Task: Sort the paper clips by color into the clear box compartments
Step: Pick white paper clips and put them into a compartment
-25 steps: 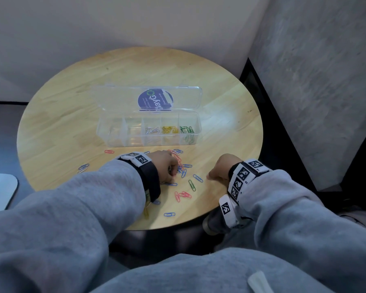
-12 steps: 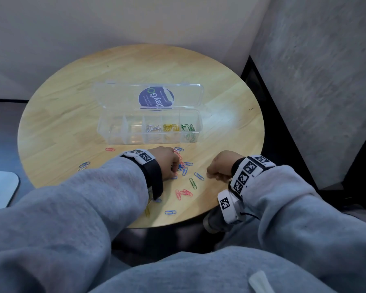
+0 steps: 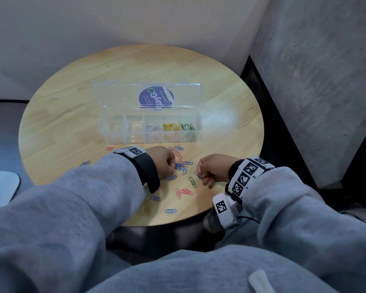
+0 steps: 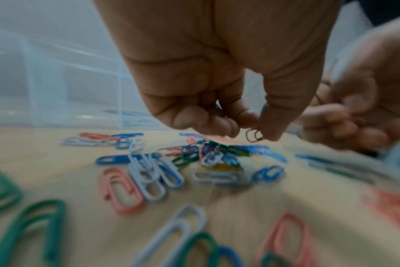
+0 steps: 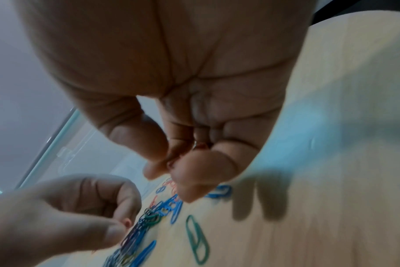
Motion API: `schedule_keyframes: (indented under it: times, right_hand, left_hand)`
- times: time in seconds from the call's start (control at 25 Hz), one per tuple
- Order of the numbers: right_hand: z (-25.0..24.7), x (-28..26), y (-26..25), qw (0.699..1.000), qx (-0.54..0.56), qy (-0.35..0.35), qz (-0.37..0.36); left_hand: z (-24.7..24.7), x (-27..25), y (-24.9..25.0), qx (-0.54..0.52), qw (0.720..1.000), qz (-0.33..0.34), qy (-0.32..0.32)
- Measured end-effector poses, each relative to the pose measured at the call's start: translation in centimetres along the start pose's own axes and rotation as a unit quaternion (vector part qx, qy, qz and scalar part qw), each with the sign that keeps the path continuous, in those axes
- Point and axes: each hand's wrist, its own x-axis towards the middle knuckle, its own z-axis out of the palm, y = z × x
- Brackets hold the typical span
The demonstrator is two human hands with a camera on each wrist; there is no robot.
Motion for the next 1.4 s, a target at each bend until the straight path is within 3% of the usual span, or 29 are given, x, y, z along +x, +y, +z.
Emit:
schedule_keyframes:
  times: [0.12,0.28,0.56,0.68,0.76,0.84,1.0,1.12,1.24,1.4]
  right_hand:
    - [0.6,-0.4,-0.3,0.993,-0.112,-0.005,-0.025]
    - [2.2,-1.0,-0.5,0.922,-0.379,0.051,-0.062]
    - [4.4,-0.8,-0.8,0.875,-0.468,0.062,-0.11]
    - [4.7,-0.8,-0.9,0.867,-0.48,0.066,-0.111]
    - [4.7,-0.7,-0.6,0.871,-0.476,0.071,-0.098]
    - [4.2,-1.0,-0.7,0.882,-0.46,0.067,-0.079]
    - [0.6,-1.3,-1.2,0.941,-0.326,0.084,-0.045]
    - [-2.4,-0.9,-0.8,0.982,-0.154,0.102,-0.036]
    - [-3.6,-0.2,0.3,0.994,-0.018,0.101,-0.025]
    - [-3.5,0.2,0.9,0.994,0.064,0.086,-0.031]
  left_hand:
    - [-0.9,-0.6,-1.3,-0.152,0.988,-0.024,0.014]
    - [-1.6,-1.2,-2.1,-0.324,0.945,-0.038,0.007]
    - [-1.0,-1.2,-1.4,-0.366,0.927,-0.083,-0.014]
    - [-0.7,-1.2,-1.5,-0.32,0.945,-0.06,-0.029]
    - [-0.6,-1.5,-1.2,-0.197,0.979,-0.019,-0.052]
    - [-0.3,-1.9,-0.4,-0.076,0.994,0.01,-0.073]
    - [0.8,-1.8,1.1,0.02,0.993,0.044,-0.106]
    - [1.6,-1.4,2.0,0.087,0.987,0.071,-0.112]
    - [2.1,-1.2,2.5,0.111,0.981,0.083,-0.136]
    - [2.7,-1.2,2.6,0.113,0.984,0.075,-0.113]
